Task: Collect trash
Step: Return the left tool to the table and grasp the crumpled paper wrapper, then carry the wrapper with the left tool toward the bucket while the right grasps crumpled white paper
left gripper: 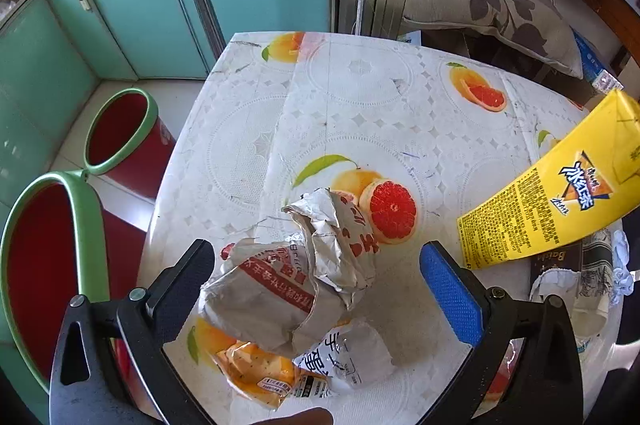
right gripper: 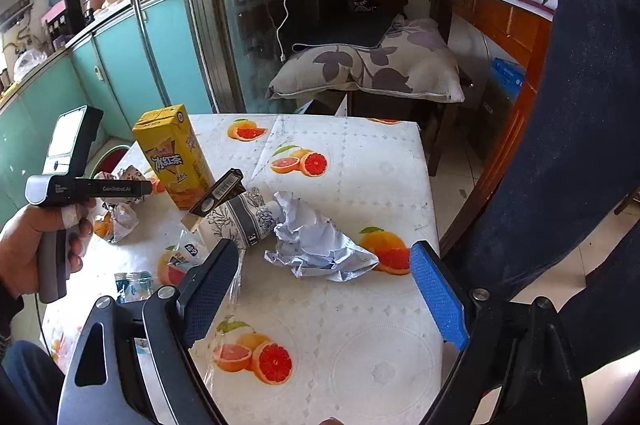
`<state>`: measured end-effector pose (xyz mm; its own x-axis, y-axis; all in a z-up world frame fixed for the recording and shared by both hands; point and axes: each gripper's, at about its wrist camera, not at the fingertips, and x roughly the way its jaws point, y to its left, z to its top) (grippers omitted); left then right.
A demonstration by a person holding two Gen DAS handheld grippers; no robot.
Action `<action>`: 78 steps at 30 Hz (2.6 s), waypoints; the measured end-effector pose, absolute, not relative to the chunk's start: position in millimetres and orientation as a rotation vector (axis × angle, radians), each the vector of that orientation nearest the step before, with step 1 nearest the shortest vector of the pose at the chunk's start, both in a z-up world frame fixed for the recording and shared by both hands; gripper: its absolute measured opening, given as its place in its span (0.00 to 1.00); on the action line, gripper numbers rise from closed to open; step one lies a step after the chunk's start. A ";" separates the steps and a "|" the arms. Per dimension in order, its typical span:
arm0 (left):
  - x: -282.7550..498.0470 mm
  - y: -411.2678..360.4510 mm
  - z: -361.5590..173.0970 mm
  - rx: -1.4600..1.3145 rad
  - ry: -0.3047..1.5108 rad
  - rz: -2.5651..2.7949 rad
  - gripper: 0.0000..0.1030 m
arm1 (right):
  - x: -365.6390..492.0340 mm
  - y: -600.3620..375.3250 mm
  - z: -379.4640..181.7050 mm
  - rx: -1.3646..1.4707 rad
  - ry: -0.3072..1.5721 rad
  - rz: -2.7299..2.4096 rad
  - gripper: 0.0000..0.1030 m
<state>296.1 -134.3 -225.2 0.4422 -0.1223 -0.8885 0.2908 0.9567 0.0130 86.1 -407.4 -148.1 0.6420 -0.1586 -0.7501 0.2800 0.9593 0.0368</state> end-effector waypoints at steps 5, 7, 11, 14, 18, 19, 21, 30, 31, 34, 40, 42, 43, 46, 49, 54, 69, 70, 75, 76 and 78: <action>298.4 -135.5 -230.1 0.195 1.088 -0.237 0.65 | 86.8 -414.6 -157.1 0.174 0.849 -0.263 0.85; 300.1 -133.5 -230.9 0.188 1.098 -0.245 0.51 | 87.8 -414.4 -160.0 0.173 0.854 -0.262 0.85; 297.7 -130.5 -222.8 0.208 1.062 -0.245 0.40 | 88.5 -413.8 -164.5 0.164 0.857 -0.259 0.85; 295.1 -123.5 -207.1 0.193 1.011 -0.242 0.39 | 91.0 -414.4 -167.5 0.160 0.864 -0.254 0.85; 287.2 -114.3 -179.2 0.181 0.923 -0.238 0.38 | 100.5 -414.3 -171.1 0.139 0.874 -0.250 0.85; 283.2 -111.9 -170.5 0.179 0.897 -0.241 0.38 | 104.3 -414.5 -172.2 0.137 0.873 -0.242 0.85; 276.7 -107.5 -155.4 0.178 0.857 -0.247 0.38 | 114.9 -415.6 -177.7 0.131 0.887 -0.224 0.85; 239.8 -92.1 -110.7 0.159 0.757 -0.287 0.38 | 163.5 -426.6 -223.7 0.097 1.002 -0.137 0.85; 236.8 -93.5 -108.4 0.159 0.755 -0.293 0.38 | 168.2 -427.0 -228.0 0.086 1.008 -0.125 0.87; 229.1 -94.6 -104.1 0.155 0.747 -0.307 0.38 | 182.3 -428.2 -243.1 0.048 1.051 -0.084 0.96; 216.9 -94.4 -96.3 0.151 0.710 -0.303 0.38 | 191.8 -428.4 -260.1 0.025 1.090 -0.050 0.96; 215.9 -94.0 -96.9 0.147 0.716 -0.303 0.38 | 191.4 -428.5 -262.5 0.017 1.094 -0.067 0.93; 214.6 -93.5 -96.8 0.148 0.714 -0.299 0.39 | 190.2 -429.2 -262.9 0.031 1.091 -0.063 0.89; 209.9 -92.8 -95.4 0.153 0.699 -0.289 0.39 | 186.6 -430.6 -263.2 0.051 1.096 -0.075 0.54; 206.6 -91.8 -96.3 0.150 0.707 -0.293 0.39 | 183.0 -429.5 -259.7 0.039 1.091 -0.078 0.49; 200.0 -86.0 -92.0 0.137 0.701 -0.293 0.39 | 169.5 -429.7 -232.7 0.024 1.045 -0.118 0.47; 197.6 -12.7 -79.4 0.032 0.705 -0.218 0.39 | 123.7 -364.6 -120.7 -0.001 0.897 -0.097 0.47; 198.4 -3.8 -80.2 0.022 0.711 -0.210 0.39 | 124.0 -354.5 -114.8 -0.001 0.887 -0.080 0.47; 206.0 41.5 -88.8 0.000 0.740 -0.150 0.39 | 138.2 -298.3 -93.8 -0.016 0.838 0.010 0.47; 208.6 51.6 -91.2 -0.007 0.746 -0.134 0.39 | 141.6 -286.1 -90.5 -0.027 0.827 0.025 0.47; 215.4 70.3 -97.0 -0.021 0.764 -0.112 0.39 | 149.7 -260.3 -83.4 -0.039 0.807 0.062 0.47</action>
